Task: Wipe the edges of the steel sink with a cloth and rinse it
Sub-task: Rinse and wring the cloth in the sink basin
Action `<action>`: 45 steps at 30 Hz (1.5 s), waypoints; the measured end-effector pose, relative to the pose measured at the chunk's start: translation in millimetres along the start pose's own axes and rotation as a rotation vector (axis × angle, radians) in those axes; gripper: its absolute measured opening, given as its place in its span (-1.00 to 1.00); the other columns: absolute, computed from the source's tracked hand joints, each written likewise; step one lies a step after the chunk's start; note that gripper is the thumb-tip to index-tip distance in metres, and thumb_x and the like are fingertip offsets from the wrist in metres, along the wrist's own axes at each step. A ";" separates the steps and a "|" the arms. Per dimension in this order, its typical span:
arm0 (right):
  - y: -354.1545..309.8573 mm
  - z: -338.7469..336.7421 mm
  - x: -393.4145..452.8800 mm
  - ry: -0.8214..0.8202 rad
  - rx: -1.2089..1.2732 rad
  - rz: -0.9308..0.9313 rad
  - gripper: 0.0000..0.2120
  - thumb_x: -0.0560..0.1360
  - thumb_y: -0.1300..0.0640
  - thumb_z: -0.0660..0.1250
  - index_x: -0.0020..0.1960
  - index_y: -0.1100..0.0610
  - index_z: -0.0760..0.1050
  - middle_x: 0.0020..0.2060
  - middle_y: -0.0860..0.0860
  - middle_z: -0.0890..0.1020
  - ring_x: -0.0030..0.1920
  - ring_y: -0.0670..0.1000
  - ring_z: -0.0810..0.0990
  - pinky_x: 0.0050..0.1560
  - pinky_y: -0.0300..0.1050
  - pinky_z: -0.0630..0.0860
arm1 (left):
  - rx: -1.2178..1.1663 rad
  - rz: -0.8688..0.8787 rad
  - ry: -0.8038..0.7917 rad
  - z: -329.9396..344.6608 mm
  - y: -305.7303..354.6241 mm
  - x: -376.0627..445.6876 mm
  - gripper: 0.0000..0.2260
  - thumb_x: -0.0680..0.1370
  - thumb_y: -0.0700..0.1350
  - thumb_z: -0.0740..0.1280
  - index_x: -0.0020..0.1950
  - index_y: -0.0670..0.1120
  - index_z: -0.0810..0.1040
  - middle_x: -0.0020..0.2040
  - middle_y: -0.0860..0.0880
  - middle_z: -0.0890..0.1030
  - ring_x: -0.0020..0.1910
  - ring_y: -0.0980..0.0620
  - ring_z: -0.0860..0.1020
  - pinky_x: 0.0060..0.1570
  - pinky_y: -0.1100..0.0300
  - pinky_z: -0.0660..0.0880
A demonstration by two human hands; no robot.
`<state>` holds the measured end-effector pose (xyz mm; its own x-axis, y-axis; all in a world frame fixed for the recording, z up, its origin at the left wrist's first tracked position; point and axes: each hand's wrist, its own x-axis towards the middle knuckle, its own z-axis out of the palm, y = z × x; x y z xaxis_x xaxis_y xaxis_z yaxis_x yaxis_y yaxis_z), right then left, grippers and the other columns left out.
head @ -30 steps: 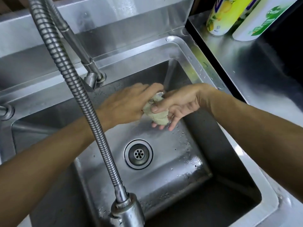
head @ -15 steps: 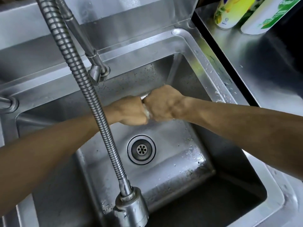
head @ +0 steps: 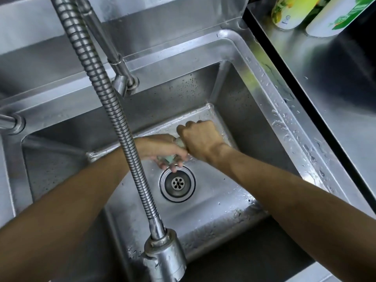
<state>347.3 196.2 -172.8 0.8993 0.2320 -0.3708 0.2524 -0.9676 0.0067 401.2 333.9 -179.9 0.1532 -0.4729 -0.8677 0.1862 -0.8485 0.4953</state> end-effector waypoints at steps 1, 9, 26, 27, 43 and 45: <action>-0.5 -0.9 -3.0 -0.102 0.124 0.057 -0.61 0.56 -0.03 0.40 0.31 0.09 0.43 0.15 0.05 0.64 0.10 0.14 0.66 -0.09 -0.07 0.40 | 0.124 0.012 0.052 -6.8 5.5 -4.5 -0.91 0.56 -0.09 0.46 -0.04 -0.10 0.64 -0.18 -0.09 0.70 -0.25 0.06 0.68 -0.39 0.24 0.54; 40.0 -10.2 -4.8 -0.915 1.523 0.136 -0.62 0.45 0.00 0.54 0.17 0.17 0.59 0.09 0.15 0.71 0.02 0.07 0.71 0.04 -0.04 0.68 | 1.214 0.868 0.872 -9.1 -2.4 -19.3 -0.71 0.28 -0.22 0.54 -0.03 -0.10 0.66 -0.24 -0.04 0.61 -0.30 -0.12 0.63 -0.50 0.10 0.49; -13.2 16.8 5.0 -0.071 0.062 -0.096 -0.79 0.60 0.03 0.27 0.20 0.04 0.54 0.01 0.03 0.71 -0.02 0.12 0.69 -0.11 -0.08 0.40 | 0.154 0.080 0.295 22.1 -24.1 8.7 -0.85 0.46 -0.24 0.44 -0.25 -0.10 0.51 -0.50 0.10 0.40 -0.53 0.19 0.36 -0.52 0.35 0.30; -15.7 17.8 4.7 -0.080 0.074 -0.078 -0.77 0.60 0.03 0.29 0.23 0.06 0.50 0.01 0.03 0.70 -0.03 0.11 0.69 -0.12 -0.08 0.42 | 0.182 0.127 0.283 20.8 -27.0 8.7 -0.79 0.48 -0.22 0.45 -0.31 -0.07 0.50 -0.47 0.12 0.44 -0.47 0.21 0.41 -0.42 0.35 0.36; 5.7 12.5 -40.6 0.148 1.369 0.446 -0.78 0.59 0.03 0.44 -0.16 0.09 0.75 -0.31 -0.05 0.72 -0.29 -0.10 0.64 -0.18 -0.18 0.53 | 0.203 0.542 0.809 18.8 -54.8 -12.1 -0.51 0.42 -0.19 0.61 0.29 -0.03 0.54 0.19 0.08 0.46 0.15 0.20 0.45 0.18 0.54 0.31; 6.2 3.7 -39.7 0.167 1.081 0.358 -0.79 0.62 0.00 0.39 -0.06 0.08 0.73 -0.27 0.00 0.72 -0.23 -0.03 0.66 -0.19 -0.12 0.54 | -0.034 0.460 0.568 14.0 -46.8 -22.1 -0.53 0.48 -0.14 0.57 0.31 0.00 0.46 0.16 0.08 0.50 0.15 0.22 0.49 0.10 0.43 0.43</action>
<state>311.9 180.6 -161.5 0.9140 -0.1416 -0.3802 -0.3930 -0.5418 -0.7430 375.6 380.7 -184.5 0.7015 -0.5756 -0.4202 0.0105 -0.5812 0.8137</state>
